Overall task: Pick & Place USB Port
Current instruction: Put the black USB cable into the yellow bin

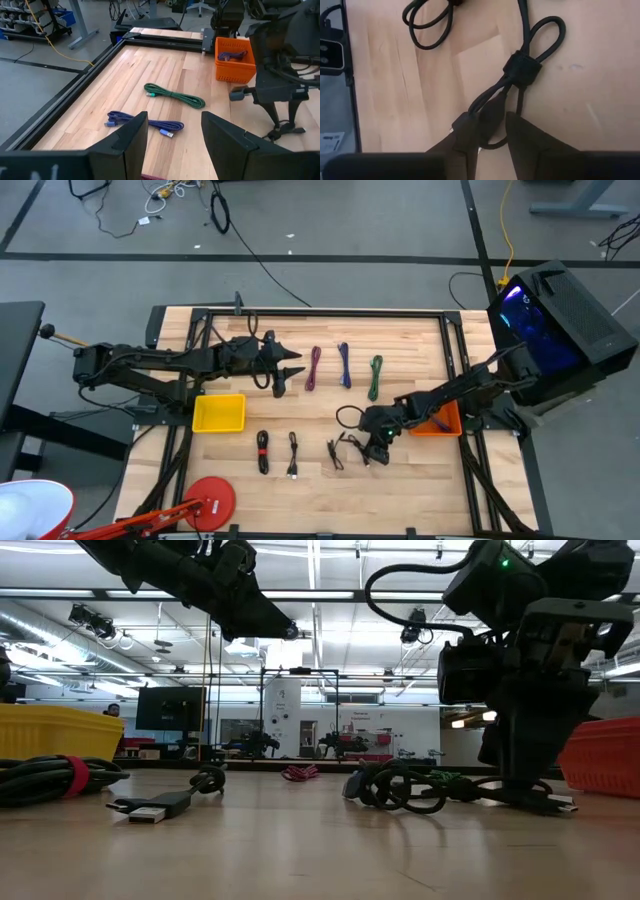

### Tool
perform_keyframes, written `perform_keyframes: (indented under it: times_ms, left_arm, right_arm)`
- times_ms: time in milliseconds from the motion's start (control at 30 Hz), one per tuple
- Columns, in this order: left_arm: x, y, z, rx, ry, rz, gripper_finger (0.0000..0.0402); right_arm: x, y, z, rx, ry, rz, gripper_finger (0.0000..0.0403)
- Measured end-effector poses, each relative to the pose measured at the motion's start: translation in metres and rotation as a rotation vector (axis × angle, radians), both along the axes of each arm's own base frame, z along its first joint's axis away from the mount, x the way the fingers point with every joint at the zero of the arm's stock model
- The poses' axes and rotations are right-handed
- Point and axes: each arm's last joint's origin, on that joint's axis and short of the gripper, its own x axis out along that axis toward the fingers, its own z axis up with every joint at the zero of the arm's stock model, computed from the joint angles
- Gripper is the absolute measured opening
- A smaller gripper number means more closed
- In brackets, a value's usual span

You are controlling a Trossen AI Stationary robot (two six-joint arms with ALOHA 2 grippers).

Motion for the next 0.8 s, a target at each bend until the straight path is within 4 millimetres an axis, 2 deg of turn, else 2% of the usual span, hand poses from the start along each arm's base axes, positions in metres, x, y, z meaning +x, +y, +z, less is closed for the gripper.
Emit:
perform_keyframes:
  times_ms: [200, 333, 567, 667, 800]
  left_arm:
    - [0.000, 0.000, -0.001, -0.002, 0.011, 0.000, 0.0190]
    - [0.000, 0.000, -0.001, -0.002, 0.011, 0.000, 0.0190]
    - [0.000, 0.000, -0.001, -0.003, 0.011, 0.000, 0.0190]
    - [0.000, 0.000, -0.001, -0.002, 0.011, 0.000, 0.0190]
    - [0.000, 0.000, -0.001, -0.003, 0.011, 0.000, 0.0190]
  right_arm:
    - [0.001, -0.008, 0.000, -0.019, -0.012, 0.005, 0.0101]
    - [0.001, -0.012, 0.003, -0.033, -0.022, 0.010, 0.0083]
    - [-0.004, -0.013, 0.028, -0.009, -0.103, 0.039, 0.0050]
    - [-0.004, -0.013, 0.032, -0.036, -0.130, 0.023, 0.0051]
    - [-0.005, -0.009, 0.027, -0.037, -0.107, 0.037, 0.0071]
